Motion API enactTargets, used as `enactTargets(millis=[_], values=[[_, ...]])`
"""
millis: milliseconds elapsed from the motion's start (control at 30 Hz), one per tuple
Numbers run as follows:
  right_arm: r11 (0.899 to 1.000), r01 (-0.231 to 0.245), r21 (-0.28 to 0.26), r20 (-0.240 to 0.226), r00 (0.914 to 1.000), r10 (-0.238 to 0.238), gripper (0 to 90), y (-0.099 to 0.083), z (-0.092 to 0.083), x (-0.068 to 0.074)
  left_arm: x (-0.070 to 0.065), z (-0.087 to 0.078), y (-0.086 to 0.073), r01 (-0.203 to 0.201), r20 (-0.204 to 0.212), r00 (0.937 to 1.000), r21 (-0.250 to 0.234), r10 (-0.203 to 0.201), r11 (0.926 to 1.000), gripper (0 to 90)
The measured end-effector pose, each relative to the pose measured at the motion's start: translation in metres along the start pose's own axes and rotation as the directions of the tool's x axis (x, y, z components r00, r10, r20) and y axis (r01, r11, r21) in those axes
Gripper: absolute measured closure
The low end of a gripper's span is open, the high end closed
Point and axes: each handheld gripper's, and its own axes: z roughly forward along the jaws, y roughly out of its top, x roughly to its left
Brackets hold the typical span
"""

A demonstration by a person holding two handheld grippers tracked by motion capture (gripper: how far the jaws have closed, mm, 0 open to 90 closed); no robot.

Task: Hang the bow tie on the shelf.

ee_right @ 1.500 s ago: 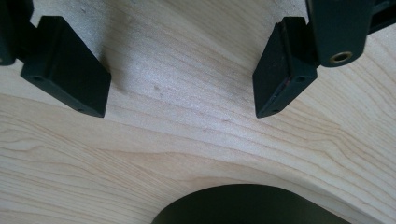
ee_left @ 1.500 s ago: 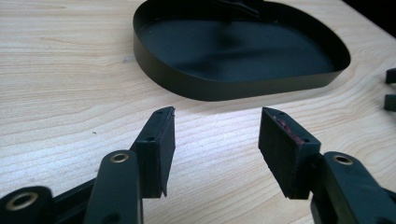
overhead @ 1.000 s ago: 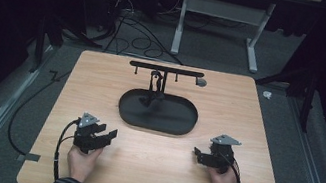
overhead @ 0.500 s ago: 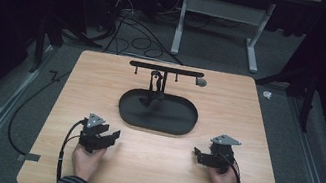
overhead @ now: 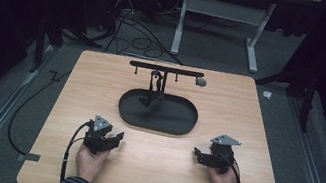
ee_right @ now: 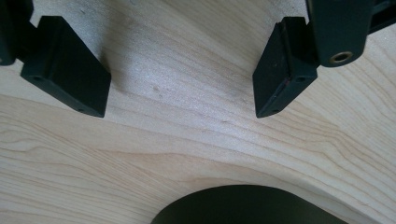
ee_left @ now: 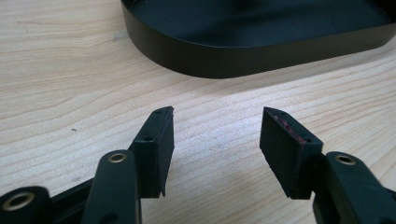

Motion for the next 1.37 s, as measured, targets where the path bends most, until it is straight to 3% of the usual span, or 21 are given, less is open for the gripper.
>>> enactTargets(millis=[300, 467, 633, 1367], values=[[1.0, 0.0, 0.0, 0.0, 1.0, 0.0, 20.6, 0.0, 0.0, 0.0, -0.003, 0.005, -0.002, -0.046, -0.028, 0.9986, 0.023, 0.046, 0.9987, 44.2], [1.0, 0.0, 0.001, 0.0, 1.0, 0.0, 20.6, 0.0, 0.0, 0.0, -0.001, 0.007, -0.002, -0.044, -0.025, 0.9987, 0.034, 0.045, 0.9985, 43.4], [1.0, 0.0, 0.001, 0.0, 1.0, 0.0, 20.6, 0.0, 0.0, 0.0, -0.003, 0.01, -0.004, -0.063, -0.054, 0.9964, 0.052, 0.066, 0.9966, 41.3], [1.0, 0.004, 0.0, 0.0, 1.0, -0.004, 20.5, 0.0, 0.0, 0.0, -0.005, 0.013, -0.003, -0.072, -0.041, 0.9964, 0.056, 0.074, 0.9959, 34.2]])
